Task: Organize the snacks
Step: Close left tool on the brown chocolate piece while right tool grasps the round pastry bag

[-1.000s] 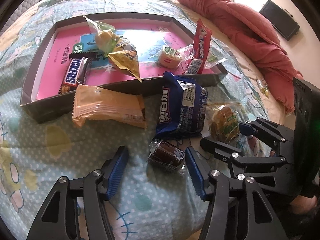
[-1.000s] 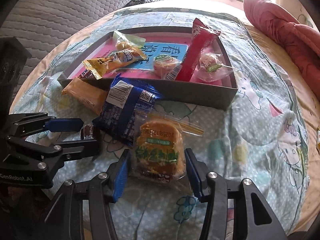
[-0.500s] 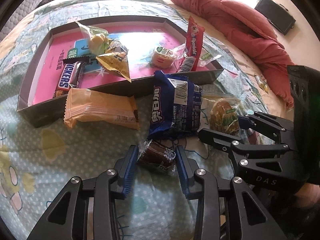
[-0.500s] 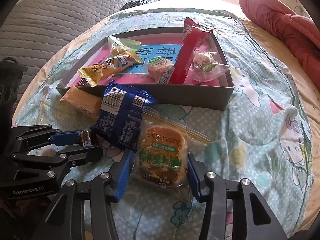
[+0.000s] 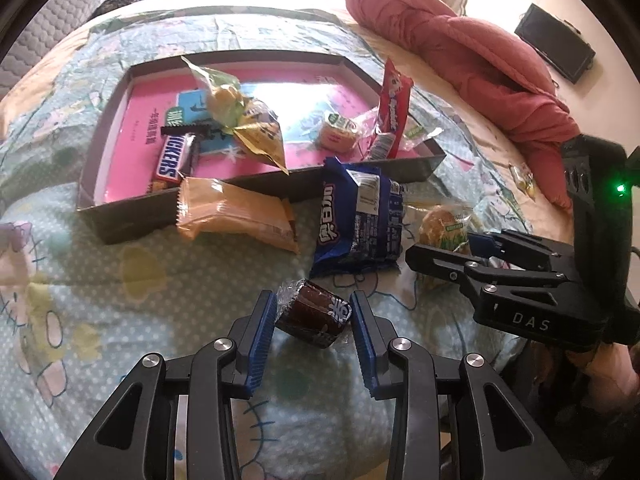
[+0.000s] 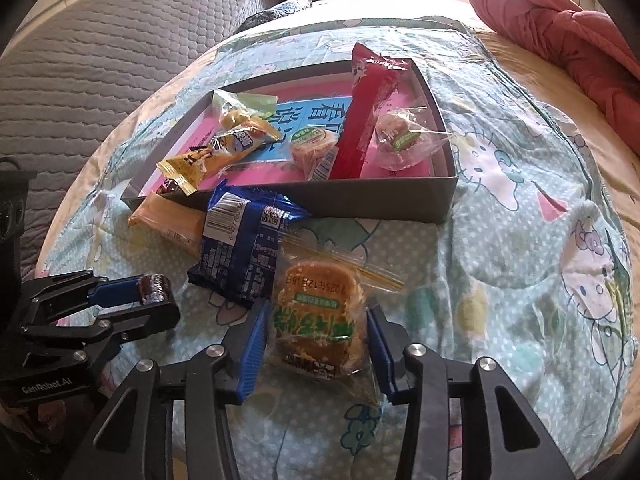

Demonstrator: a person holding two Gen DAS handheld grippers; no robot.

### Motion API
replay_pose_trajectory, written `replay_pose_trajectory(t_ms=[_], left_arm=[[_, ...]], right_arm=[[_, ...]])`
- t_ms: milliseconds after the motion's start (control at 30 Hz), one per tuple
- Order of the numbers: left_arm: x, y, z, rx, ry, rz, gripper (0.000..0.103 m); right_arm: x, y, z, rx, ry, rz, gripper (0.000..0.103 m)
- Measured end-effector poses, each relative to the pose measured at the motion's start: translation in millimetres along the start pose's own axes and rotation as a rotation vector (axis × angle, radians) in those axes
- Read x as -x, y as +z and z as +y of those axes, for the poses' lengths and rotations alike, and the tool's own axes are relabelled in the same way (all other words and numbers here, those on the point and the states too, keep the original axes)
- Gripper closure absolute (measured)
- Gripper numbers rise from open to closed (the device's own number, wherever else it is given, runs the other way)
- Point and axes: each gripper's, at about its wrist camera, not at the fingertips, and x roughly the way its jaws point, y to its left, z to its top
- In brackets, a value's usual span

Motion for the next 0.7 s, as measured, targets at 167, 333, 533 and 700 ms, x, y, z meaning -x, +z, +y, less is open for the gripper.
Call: replay_pose_trajectory(t_ms=[167, 333, 533, 700], left_arm=[[11, 1, 3, 0.015, -0.006, -0.014, 0.064], [20, 3, 3, 0.016, 0.008, -0.041, 0.064], [34, 6, 3, 0.017, 0.017, -0.084, 0.064], [43, 9, 4, 0.025, 0.026, -0.113, 0.064]], right_arm=[[-5, 0, -5, -0.037, 0.029, 0.025, 0.057], [-6, 2, -8, -0.050, 0.040, 0.021, 0.058], [16, 2, -8, -0.042, 0.054, -0.048, 0.058], [33, 6, -13, -0.070, 0.078, -0.120, 0.058]])
